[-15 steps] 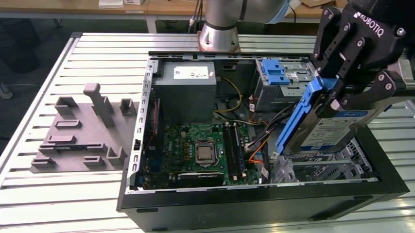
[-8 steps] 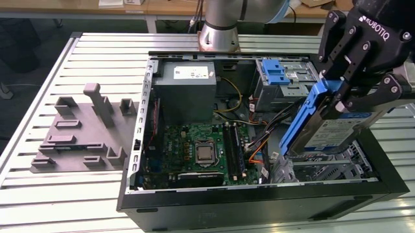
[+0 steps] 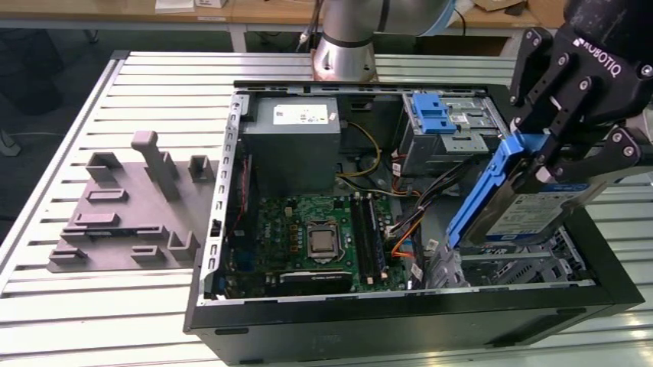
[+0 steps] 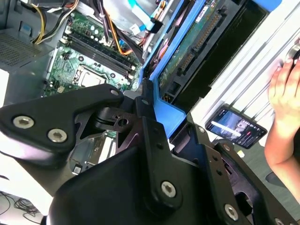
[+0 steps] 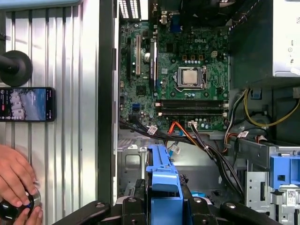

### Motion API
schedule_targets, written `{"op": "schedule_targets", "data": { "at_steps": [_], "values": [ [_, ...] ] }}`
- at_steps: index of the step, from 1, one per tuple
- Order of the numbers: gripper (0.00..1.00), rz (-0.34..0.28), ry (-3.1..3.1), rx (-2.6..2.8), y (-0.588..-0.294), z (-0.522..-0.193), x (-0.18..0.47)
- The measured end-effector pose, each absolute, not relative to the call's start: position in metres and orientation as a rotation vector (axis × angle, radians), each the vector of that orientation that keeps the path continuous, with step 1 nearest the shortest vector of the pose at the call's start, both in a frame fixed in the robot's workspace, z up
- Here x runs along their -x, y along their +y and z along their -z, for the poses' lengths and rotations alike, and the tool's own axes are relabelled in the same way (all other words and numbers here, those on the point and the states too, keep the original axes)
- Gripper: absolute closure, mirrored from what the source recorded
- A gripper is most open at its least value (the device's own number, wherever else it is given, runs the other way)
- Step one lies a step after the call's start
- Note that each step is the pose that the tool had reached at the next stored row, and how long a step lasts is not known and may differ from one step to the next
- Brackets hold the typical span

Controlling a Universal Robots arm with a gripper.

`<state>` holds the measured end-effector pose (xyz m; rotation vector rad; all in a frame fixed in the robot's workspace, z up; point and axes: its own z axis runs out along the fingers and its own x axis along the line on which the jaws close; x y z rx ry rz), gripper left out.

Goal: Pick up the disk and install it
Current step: 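Insert the disk into the insertion slot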

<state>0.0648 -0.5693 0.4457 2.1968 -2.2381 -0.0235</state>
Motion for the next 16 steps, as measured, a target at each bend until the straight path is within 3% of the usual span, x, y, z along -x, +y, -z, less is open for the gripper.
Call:
{"op": "schedule_targets", "data": {
  "at_steps": [16],
  "values": [
    [0.64,0.023,-2.238,-2.197,-0.5693,-0.4359,-0.0745]
  ]
}}
